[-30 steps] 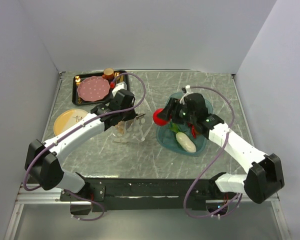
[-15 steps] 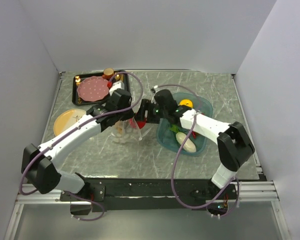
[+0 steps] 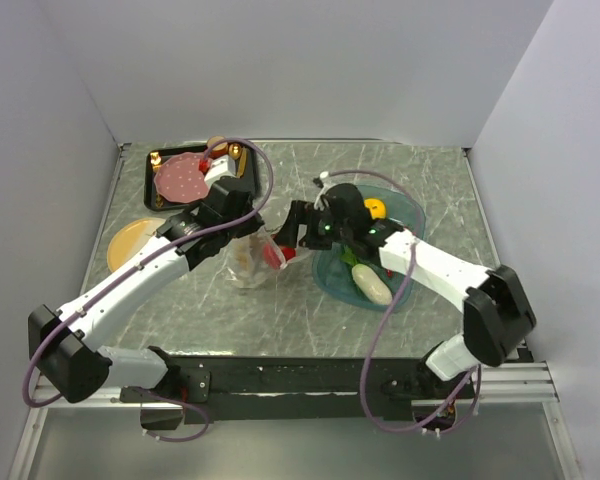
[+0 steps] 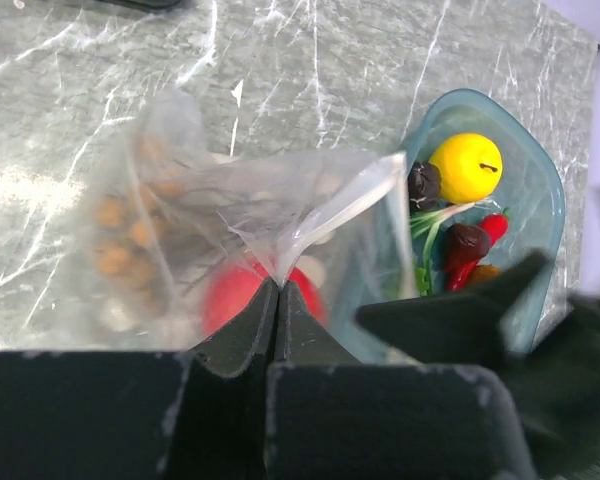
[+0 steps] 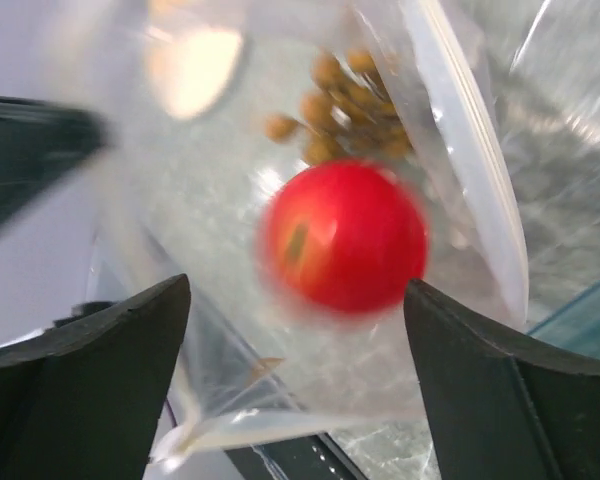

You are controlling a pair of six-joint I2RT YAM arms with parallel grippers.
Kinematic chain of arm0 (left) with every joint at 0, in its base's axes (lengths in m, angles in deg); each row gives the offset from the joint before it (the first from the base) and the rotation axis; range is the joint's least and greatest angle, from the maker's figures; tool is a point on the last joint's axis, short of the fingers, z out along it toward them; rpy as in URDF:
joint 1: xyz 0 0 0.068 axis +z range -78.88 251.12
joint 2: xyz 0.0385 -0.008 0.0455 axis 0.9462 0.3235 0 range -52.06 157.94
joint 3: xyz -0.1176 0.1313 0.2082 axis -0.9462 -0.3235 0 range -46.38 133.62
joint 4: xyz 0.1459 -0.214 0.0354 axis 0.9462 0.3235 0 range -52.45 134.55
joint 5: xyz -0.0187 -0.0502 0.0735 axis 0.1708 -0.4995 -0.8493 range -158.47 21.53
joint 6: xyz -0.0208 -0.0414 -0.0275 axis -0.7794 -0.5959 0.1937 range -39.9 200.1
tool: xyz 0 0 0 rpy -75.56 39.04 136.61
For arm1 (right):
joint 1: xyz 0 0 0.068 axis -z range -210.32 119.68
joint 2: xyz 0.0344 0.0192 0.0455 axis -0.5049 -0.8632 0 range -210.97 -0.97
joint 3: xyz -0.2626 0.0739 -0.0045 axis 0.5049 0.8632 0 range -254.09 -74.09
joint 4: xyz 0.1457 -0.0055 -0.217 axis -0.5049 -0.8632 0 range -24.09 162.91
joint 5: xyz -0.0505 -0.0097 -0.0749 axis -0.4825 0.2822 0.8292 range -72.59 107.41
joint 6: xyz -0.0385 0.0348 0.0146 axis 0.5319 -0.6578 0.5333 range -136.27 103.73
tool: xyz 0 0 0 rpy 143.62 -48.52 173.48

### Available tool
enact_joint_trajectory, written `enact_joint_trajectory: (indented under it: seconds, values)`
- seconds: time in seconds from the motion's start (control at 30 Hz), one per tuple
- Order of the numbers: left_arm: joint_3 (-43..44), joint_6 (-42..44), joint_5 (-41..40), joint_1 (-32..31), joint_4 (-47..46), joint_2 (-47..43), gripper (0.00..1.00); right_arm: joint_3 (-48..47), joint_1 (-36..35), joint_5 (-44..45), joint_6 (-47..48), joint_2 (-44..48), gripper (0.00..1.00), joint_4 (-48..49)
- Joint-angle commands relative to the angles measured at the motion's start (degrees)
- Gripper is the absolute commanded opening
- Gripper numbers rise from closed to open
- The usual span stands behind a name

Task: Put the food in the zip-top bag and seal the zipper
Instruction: Place the fake vegetable in the zipper food storage bag, then pick up the fake vegetable from the bin.

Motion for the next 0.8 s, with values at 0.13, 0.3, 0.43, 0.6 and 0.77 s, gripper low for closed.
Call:
enact_joint_trajectory:
  seconds: [0.13,0.3,0.43,0.6,0.77]
  values:
    - [-0.28,-1.73,-2.22,-0.19,-0.62,-1.27,0.01,-0.42,1.98,7.54,1.59,11.34,0.99,-1.92]
    - [-0.46,-1.47,-4.16,-0.11,0.00,-1.00,0.01,2.55,5.05,16.86,2.38,17.06,0.82,-9.74]
    - [0.24,-0.76,-4.34,-0.11,0.17,0.31,0.01,6.42,9.54,18.98,5.36,18.74,0.81,-16.69]
    - [-0.19,-0.59,-1.62,-0.11,-1.58,1.98,0.01,10.20,11.21,19.52,9.93,16.55,0.84,-23.19]
    - [-0.46,-0.23,-0.38,-0.11,-2.29,2.51,0.01,14.60,11.21,21.16,8.71,16.37,0.86,-23.47]
